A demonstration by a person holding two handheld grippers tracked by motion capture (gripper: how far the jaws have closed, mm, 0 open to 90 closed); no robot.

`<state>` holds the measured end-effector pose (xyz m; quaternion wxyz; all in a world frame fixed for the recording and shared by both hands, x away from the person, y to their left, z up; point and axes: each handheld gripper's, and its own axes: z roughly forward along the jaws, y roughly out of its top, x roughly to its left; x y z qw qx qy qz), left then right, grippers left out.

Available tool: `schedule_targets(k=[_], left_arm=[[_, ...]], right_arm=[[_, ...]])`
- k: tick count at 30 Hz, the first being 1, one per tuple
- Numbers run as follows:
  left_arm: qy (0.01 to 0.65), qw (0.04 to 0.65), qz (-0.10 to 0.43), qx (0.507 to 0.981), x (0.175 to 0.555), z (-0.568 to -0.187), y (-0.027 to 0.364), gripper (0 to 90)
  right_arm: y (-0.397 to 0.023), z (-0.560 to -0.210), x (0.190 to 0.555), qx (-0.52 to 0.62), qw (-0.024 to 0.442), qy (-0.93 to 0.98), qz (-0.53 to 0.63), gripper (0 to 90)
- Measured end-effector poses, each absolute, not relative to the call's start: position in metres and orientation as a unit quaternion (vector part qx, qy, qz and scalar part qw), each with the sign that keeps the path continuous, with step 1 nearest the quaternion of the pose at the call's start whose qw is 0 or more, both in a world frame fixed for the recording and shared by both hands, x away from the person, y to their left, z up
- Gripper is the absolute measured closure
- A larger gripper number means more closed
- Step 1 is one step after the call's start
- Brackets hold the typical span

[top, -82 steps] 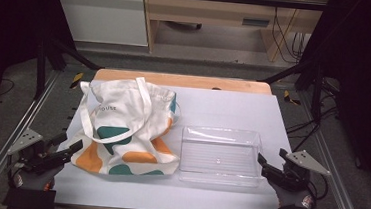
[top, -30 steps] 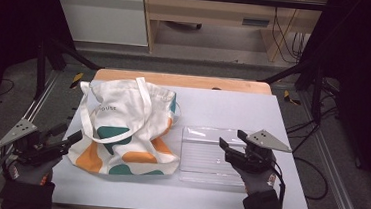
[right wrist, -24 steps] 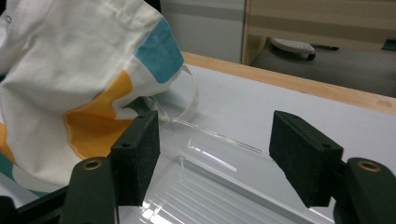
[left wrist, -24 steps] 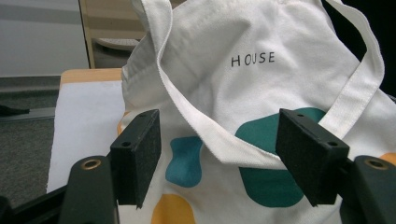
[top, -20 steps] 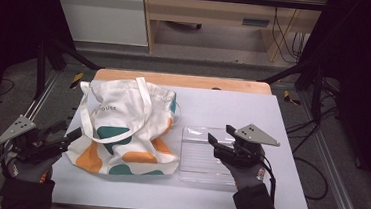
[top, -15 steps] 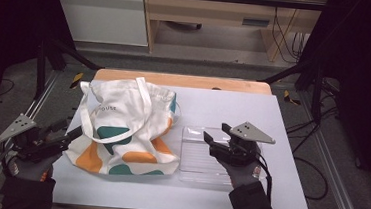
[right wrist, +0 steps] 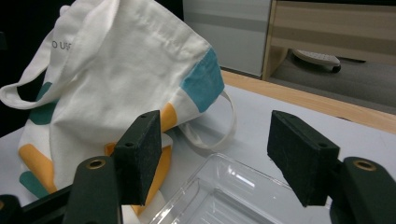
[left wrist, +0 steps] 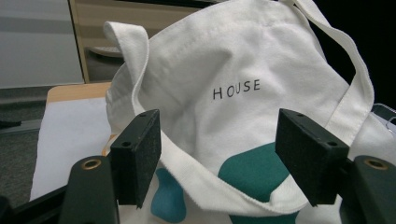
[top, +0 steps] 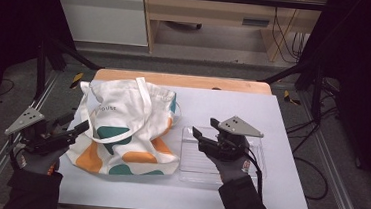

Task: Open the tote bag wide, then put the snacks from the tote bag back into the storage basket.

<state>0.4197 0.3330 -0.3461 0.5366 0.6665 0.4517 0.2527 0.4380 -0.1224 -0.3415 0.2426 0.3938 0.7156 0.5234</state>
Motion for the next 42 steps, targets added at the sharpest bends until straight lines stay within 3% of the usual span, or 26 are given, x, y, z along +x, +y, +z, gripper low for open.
schedule_targets(k=[27,34,42], left_arm=[[0.452,0.525,0.255,0.674,0.45,-0.342,0.304,35.1],[0.458,0.513,0.251,0.681,0.454,-0.349,0.304,39.1],[0.468,0.511,0.243,0.679,0.457,-0.355,0.31,49.8]], right_arm=[[-0.068,-0.333,0.454,0.363,0.216,0.724,0.545,38.7],[-0.053,-0.33,0.457,0.353,0.206,0.726,0.553,40.2],[-0.028,-0.327,0.467,0.345,0.189,0.727,0.563,41.3]])
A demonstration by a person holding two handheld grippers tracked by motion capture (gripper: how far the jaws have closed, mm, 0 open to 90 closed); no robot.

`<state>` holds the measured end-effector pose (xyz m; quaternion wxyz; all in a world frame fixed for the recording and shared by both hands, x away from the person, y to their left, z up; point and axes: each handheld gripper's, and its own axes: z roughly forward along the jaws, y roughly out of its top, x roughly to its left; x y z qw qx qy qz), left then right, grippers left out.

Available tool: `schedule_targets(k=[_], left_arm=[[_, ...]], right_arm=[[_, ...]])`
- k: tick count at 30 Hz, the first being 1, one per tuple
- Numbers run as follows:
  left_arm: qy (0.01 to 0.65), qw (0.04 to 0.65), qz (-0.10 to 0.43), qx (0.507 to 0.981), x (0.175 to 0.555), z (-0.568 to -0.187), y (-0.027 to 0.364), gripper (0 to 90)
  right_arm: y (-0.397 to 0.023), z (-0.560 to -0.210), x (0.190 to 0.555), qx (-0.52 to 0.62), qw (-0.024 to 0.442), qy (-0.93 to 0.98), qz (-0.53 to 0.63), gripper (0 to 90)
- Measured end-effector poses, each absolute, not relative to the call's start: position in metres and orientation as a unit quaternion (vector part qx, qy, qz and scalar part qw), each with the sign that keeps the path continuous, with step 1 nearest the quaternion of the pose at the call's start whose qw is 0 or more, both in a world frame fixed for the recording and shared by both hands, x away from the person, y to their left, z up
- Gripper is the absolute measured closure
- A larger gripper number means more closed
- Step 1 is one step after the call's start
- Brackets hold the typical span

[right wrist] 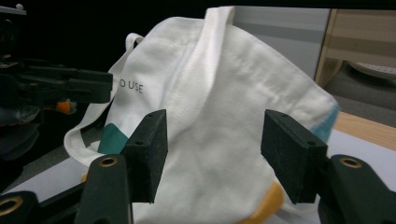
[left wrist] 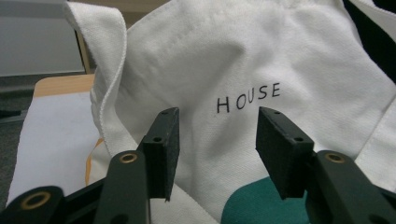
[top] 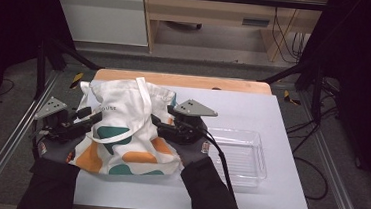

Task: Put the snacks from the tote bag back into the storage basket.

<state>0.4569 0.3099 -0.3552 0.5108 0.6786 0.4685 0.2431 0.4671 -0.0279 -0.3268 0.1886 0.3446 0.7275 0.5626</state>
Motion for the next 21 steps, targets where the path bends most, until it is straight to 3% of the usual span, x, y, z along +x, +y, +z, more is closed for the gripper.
schedule_targets(k=[12,21], left_arm=[[0.475,0.503,0.234,0.684,0.464,-0.365,0.311,59.8],[0.467,0.493,0.238,0.695,0.464,-0.367,0.308,74.8]], right_arm=[[0.009,-0.327,0.477,0.336,0.174,0.746,0.548,41.7],[0.018,-0.333,0.478,0.336,0.171,0.76,0.53,50.8]])
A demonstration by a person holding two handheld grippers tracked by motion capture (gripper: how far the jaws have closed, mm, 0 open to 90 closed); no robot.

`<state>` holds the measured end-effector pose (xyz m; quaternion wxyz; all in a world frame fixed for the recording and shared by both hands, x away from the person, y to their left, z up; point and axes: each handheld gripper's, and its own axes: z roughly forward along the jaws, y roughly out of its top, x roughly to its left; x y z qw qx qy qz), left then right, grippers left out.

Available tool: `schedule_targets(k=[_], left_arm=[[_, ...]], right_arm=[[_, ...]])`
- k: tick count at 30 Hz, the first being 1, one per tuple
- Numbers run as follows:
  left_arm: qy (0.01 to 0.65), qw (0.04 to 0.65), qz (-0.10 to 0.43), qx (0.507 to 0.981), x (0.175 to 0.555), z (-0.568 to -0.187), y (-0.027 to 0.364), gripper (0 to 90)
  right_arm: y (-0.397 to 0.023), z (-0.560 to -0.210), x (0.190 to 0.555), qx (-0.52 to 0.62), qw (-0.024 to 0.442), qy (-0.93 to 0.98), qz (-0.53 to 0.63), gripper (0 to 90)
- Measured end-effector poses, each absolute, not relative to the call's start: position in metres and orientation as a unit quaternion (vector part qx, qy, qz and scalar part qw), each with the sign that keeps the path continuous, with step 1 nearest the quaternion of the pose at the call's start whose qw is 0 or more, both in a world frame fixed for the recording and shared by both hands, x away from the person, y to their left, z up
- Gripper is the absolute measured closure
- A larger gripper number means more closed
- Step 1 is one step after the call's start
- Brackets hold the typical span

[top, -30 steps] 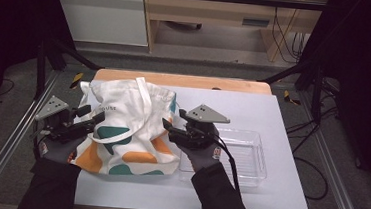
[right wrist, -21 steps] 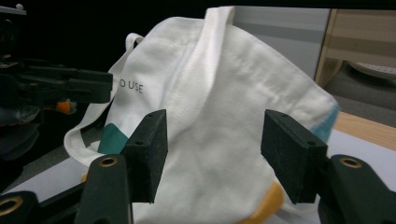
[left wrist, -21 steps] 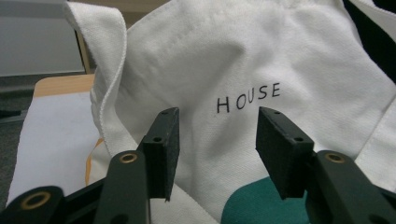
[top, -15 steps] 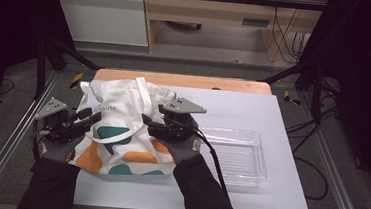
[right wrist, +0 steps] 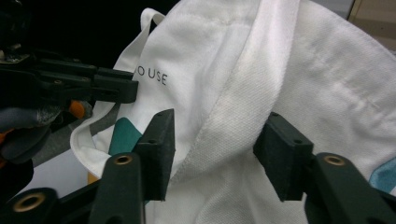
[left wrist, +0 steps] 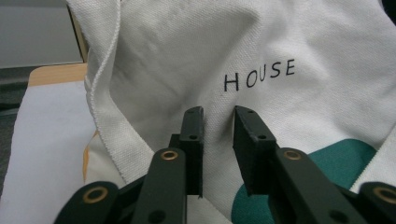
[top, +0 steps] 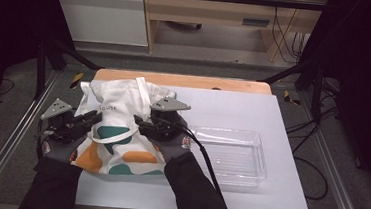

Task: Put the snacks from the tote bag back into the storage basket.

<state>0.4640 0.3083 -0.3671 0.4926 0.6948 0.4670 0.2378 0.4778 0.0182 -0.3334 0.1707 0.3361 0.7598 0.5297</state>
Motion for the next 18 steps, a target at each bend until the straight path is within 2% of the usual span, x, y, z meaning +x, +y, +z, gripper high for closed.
schedule_targets(k=[1,7,9,13,18], left_arm=[[0.466,0.49,0.238,0.697,0.4638,-0.3671,0.3081,76.3],[0.465,0.486,0.237,0.701,0.4632,-0.3675,0.3075,83.7],[0.463,0.484,0.237,0.704,0.4628,-0.3676,0.3067,85.5],[0.462,0.484,0.235,0.705,0.4619,-0.3672,0.3067,86.9],[0.463,0.491,0.226,0.702,0.4611,-0.3673,0.3094,85.7]], right_arm=[[0.0191,-0.3343,0.4775,0.337,0.173,0.762,0.525,54.6],[0.0205,-0.336,0.4763,0.334,0.177,0.767,0.518,63.1],[0.0203,-0.3369,0.4757,0.332,0.18,0.771,0.513,69.1],[0.0185,-0.3374,0.4753,0.331,0.175,0.773,0.513,77.2],[0.0159,-0.3364,0.4731,0.325,0.169,0.774,0.517,81.0]])
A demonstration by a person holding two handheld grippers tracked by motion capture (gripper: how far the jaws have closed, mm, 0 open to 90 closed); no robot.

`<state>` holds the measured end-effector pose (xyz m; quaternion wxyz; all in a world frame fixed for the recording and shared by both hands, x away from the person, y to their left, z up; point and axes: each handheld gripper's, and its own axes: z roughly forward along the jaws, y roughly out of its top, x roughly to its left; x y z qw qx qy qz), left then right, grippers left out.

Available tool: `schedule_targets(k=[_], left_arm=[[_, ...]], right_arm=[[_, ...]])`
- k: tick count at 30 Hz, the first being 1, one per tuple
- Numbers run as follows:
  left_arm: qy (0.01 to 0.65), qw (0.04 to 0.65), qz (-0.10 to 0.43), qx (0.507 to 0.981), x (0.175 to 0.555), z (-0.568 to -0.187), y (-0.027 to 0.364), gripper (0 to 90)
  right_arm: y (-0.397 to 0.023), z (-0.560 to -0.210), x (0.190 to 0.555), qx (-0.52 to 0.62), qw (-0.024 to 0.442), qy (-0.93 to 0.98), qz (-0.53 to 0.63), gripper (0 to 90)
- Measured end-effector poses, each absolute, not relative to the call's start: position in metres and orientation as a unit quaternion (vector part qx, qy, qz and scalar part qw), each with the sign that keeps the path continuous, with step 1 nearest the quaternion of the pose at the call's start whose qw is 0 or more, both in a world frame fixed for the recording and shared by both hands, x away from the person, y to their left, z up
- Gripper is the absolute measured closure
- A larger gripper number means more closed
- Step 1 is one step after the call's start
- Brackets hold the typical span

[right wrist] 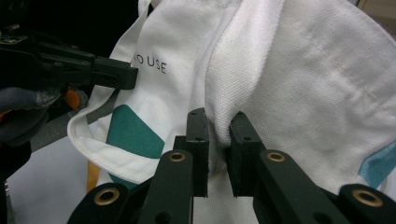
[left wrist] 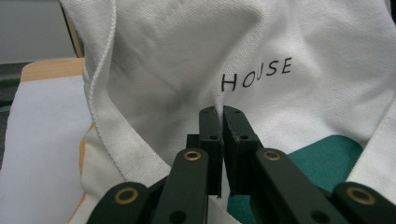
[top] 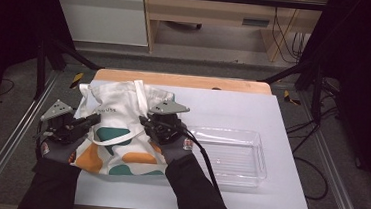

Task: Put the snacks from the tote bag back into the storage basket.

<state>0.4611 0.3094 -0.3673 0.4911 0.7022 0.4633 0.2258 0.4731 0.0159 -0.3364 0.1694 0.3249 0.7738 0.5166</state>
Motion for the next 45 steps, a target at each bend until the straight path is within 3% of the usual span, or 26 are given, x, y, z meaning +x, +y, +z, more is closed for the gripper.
schedule_targets(k=[8,12,17,25,33,38,43,45], left_arm=[[0.445,0.521,0.239,0.688,0.453,-0.353,0.306,62.4],[0.437,0.53,0.251,0.682,0.449,-0.347,0.302,59.8],[0.442,0.527,0.246,0.683,0.452,-0.352,0.301,62.7],[0.436,0.511,0.245,0.699,0.453,-0.355,0.297,84.4],[0.432,0.509,0.246,0.703,0.446,-0.351,0.295,87.8],[0.429,0.509,0.248,0.704,0.44,-0.352,0.295,87.8],[0.426,0.509,0.249,0.706,0.433,-0.353,0.297,87.8],[0.425,0.51,0.247,0.706,0.429,-0.354,0.3,87.8]], right_arm=[[0.012,-0.338,0.466,0.311,0.158,0.777,0.525,81.7],[0.012,-0.34,0.46,0.302,0.152,0.779,0.528,81.7],[0.01,-0.343,0.453,0.297,0.143,0.781,0.531,81.6],[0.009,-0.346,0.451,0.296,0.138,0.782,0.532,81.1],[0.005,-0.341,0.455,0.305,0.124,0.766,0.553,54.8],[0.004,-0.33,0.457,0.309,0.135,0.755,0.563,50.2],[0.007,-0.325,0.461,0.314,0.14,0.75,0.565,54.1],[0.012,-0.326,0.463,0.315,0.145,0.754,0.558,65.7]])
